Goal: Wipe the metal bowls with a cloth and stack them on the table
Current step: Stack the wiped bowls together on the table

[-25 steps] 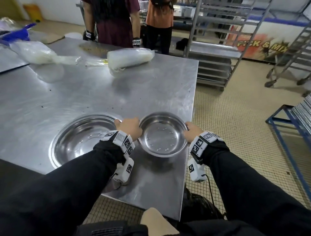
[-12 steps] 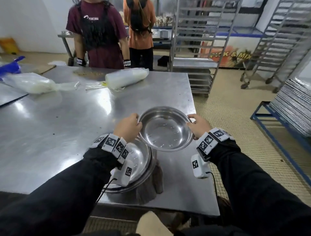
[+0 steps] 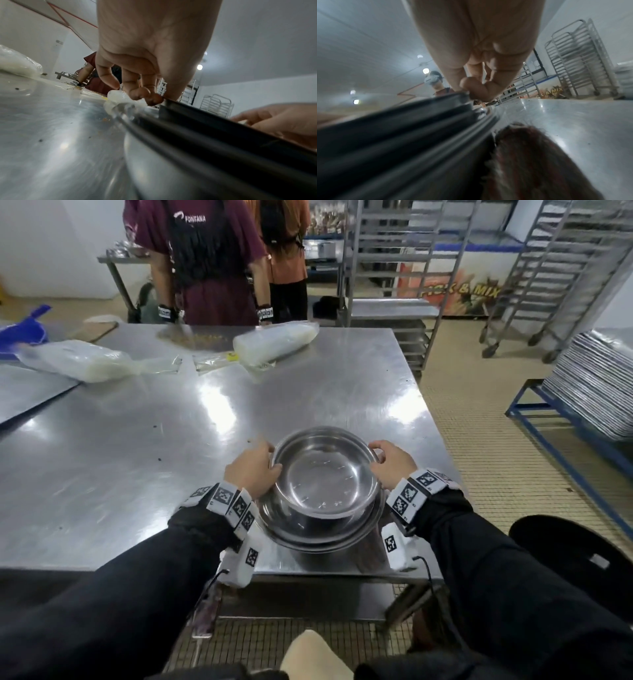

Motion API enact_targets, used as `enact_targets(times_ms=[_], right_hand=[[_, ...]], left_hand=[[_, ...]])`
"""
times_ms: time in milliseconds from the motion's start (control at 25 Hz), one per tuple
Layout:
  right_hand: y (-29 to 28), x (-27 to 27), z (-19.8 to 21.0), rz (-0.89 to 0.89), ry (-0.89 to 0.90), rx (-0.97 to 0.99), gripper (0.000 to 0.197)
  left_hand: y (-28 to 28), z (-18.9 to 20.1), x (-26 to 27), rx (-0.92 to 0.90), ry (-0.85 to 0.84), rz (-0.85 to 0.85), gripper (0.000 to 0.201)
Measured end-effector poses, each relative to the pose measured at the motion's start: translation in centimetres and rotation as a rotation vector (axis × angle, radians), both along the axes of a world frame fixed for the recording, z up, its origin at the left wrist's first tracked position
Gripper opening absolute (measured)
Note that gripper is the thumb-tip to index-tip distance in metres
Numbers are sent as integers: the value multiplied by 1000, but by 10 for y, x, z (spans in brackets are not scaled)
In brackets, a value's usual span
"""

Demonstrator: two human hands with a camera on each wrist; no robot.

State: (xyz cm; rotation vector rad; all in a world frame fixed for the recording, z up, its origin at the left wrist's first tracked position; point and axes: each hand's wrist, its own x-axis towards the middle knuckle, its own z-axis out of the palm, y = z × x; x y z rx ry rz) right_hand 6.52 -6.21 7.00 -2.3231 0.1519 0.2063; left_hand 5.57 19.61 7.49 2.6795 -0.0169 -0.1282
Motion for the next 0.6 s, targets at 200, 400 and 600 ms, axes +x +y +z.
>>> enact_targets(times_ms=[200, 400, 600], right_hand=[[13, -12, -10, 106, -61, -332, 31], [11, -7, -24, 30, 113, -382, 51], [9, -6, -24, 93, 201, -385, 38]], left_hand=[[6, -29, -15, 267, -14, 31, 37], [16, -45, -19, -52, 74, 239, 69], [22, -55, -40, -354, 178, 357, 48]])
